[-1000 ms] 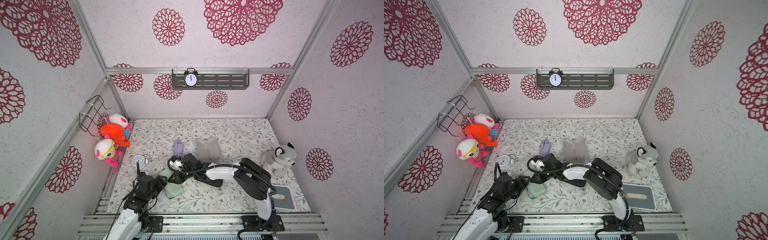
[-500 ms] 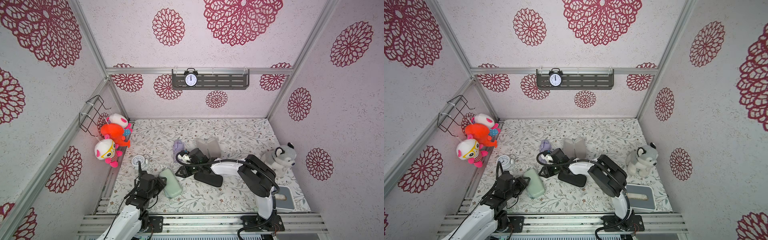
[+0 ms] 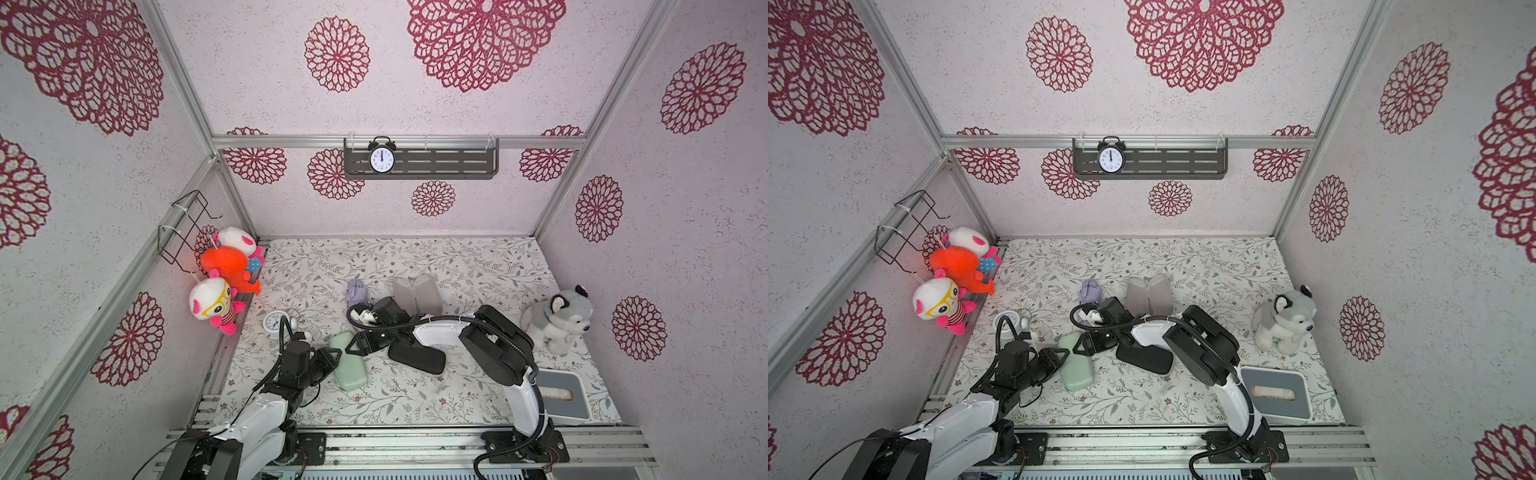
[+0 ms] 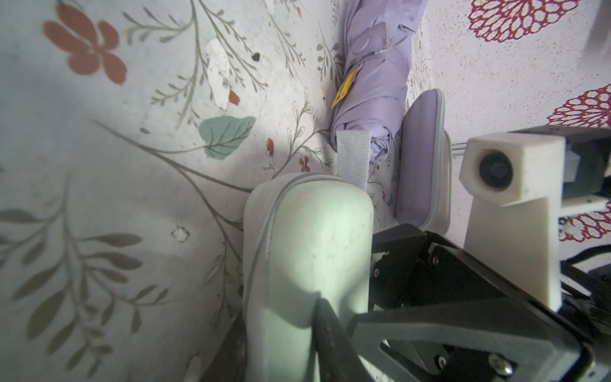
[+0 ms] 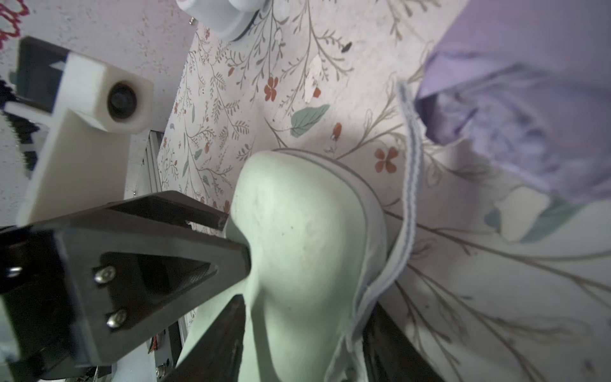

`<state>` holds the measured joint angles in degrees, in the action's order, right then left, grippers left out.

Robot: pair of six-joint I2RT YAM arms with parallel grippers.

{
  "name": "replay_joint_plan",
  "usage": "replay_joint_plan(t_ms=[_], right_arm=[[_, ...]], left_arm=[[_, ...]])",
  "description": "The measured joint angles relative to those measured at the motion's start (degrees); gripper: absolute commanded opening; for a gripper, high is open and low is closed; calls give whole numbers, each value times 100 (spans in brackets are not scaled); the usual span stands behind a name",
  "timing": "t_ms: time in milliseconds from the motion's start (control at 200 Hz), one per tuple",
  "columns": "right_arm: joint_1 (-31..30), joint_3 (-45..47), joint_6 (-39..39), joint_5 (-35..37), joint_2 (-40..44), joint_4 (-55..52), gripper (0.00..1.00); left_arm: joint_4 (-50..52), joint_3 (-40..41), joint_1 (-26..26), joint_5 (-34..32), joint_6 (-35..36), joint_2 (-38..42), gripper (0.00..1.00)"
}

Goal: Put umbrellas into zippered umbrella sleeves
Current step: Pick up the umbrella sleeve at the center of the board.

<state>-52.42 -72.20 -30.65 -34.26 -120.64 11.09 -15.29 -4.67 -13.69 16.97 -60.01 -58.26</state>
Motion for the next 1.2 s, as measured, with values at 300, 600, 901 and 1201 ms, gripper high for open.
replay_joint_plan(t_ms=[300,600,901,1201], right_arm=[[103,166,-411,-354,-105,645,61],[205,350,-695,-555,-107,1082,63],[269,369,-798,-651,-114,1147,66],[328,435,-1005,-859,-131,1290,65]], left_arm=[[-1137,348,337,588,-122,-428,0],[-2096,404,476,1010,-286,-1121,0],[-2544,407,560,1287,-407,-1340,0],[-2656,157,415,1475,-240,-1803,8]])
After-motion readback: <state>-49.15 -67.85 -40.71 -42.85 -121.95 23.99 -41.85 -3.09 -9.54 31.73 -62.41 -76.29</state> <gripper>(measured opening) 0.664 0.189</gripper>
